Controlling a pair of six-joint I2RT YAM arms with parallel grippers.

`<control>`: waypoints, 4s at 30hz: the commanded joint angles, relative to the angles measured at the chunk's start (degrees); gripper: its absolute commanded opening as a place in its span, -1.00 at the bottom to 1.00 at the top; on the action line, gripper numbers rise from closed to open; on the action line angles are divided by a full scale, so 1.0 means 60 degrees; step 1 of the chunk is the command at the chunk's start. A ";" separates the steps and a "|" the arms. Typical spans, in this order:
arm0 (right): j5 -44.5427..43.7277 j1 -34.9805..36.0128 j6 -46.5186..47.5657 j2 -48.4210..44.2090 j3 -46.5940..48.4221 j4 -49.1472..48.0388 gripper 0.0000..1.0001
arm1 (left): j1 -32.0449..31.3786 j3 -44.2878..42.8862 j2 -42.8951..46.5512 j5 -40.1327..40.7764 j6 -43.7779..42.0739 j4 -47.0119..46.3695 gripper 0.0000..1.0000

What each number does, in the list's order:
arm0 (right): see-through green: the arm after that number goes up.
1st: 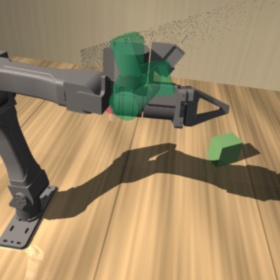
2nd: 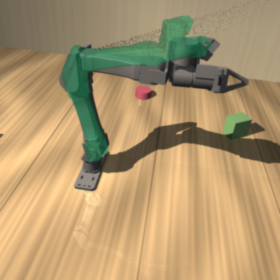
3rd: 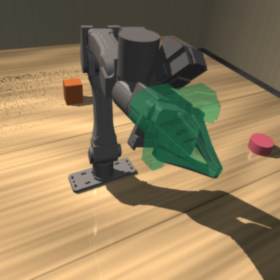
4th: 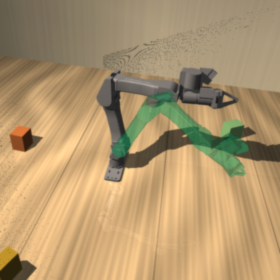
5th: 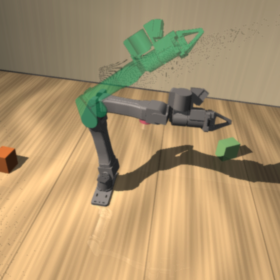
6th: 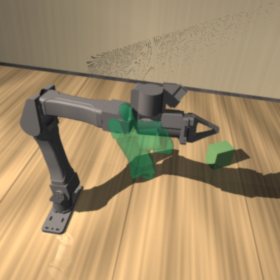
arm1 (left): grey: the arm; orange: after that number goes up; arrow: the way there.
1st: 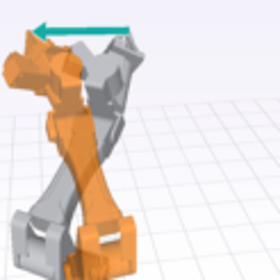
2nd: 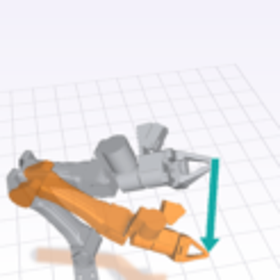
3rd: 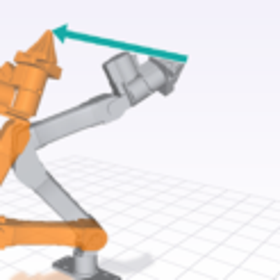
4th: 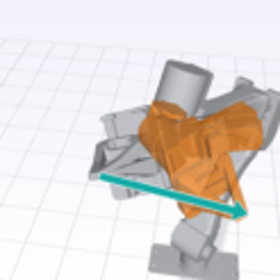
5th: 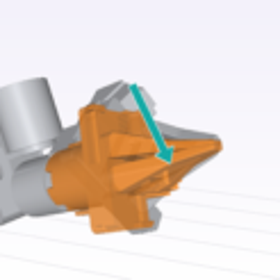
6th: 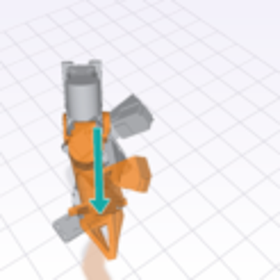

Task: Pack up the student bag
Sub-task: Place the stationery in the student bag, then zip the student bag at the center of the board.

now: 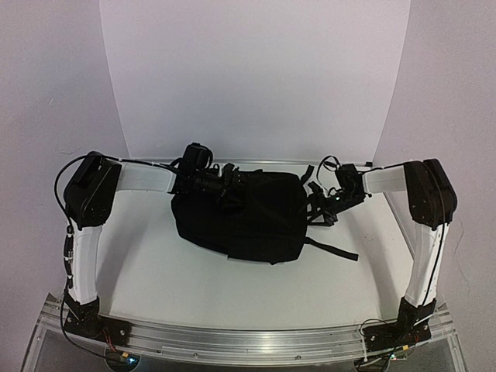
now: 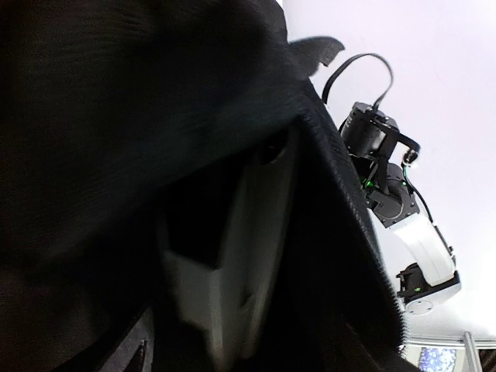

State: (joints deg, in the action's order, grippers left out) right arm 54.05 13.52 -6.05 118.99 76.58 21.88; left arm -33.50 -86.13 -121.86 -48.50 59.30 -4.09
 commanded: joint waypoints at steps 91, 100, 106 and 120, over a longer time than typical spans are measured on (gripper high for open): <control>-0.7055 0.3271 -0.1721 -0.0281 0.1616 0.1084 -0.43 | -0.2112 -0.5647 -0.1882 0.5622 -0.4161 0.8606 0.94; -0.7179 0.3270 -0.1723 -0.0501 0.1390 0.1069 -0.43 | -0.2135 -0.6211 -0.2817 0.6274 -0.3346 1.0105 0.25; -0.7407 0.3260 -0.1519 -0.0621 0.1177 0.1084 -0.43 | -0.1934 -0.5019 -0.2007 0.6732 -0.2867 1.0050 -0.46; -0.5229 0.3362 -0.1470 -0.0566 0.1167 0.0765 -0.42 | -0.1328 -0.0637 0.1596 0.4082 -0.2953 0.3682 -1.00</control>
State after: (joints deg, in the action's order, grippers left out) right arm 18.26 34.11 -14.63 113.56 85.97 17.42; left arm -42.49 -92.47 -118.33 -17.11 41.82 27.96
